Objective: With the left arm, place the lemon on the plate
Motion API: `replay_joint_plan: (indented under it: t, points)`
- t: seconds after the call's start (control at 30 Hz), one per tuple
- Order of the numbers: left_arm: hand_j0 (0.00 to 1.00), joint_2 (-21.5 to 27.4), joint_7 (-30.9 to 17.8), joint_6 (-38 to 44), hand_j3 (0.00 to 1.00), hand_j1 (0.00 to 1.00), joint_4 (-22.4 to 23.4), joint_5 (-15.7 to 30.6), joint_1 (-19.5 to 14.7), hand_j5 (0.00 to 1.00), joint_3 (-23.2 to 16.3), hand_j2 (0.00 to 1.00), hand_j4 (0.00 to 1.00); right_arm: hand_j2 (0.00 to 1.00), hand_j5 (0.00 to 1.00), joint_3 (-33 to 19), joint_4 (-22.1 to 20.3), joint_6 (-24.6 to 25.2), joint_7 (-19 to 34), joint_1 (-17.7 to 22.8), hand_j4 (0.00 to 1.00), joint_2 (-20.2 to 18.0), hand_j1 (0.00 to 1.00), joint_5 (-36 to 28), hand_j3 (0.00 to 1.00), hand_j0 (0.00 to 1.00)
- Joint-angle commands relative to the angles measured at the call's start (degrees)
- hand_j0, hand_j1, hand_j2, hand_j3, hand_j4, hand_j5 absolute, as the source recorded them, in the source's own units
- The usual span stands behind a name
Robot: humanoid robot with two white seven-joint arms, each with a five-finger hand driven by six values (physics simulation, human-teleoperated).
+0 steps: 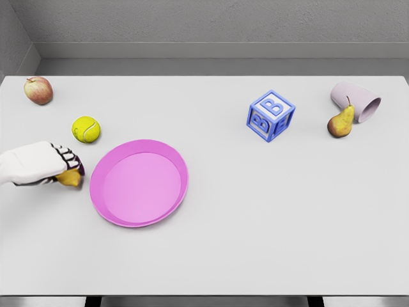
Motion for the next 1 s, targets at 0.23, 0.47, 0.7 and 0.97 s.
replay_joint_plan:
  t: [0.23,0.47,0.7,0.97]
  points:
    - [0.49,1.8,0.0,0.1,0.49,0.49,-3.4,3.5,-0.1,0.49,1.2,0.49,0.49,1.00,1.00,0.0,0.0,0.0,0.0,0.0,1.00,0.0,1.00,0.0,1.00,1.00]
    - [0.49,2.6,-0.1,0.1,0.49,0.49,-6.9,5.2,-0.1,0.49,2.9,0.49,0.49,1.00,1.00,0.1,0.0,0.0,0.0,0.0,1.00,0.0,1.00,0.0,1.00,1.00]
    - [0.48,2.4,-0.1,0.1,0.48,0.48,-8.4,6.0,-0.2,0.48,3.3,0.48,0.48,1.00,1.00,0.1,0.0,0.0,0.0,0.0,1.00,0.0,1.00,0.0,1.00,1.00]
    - [0.46,1.5,-0.1,0.1,0.46,0.46,-9.1,6.2,-0.7,0.46,3.3,0.46,0.46,1.00,1.00,0.0,0.0,0.0,0.0,0.0,1.00,0.0,1.00,0.0,1.00,1.00]
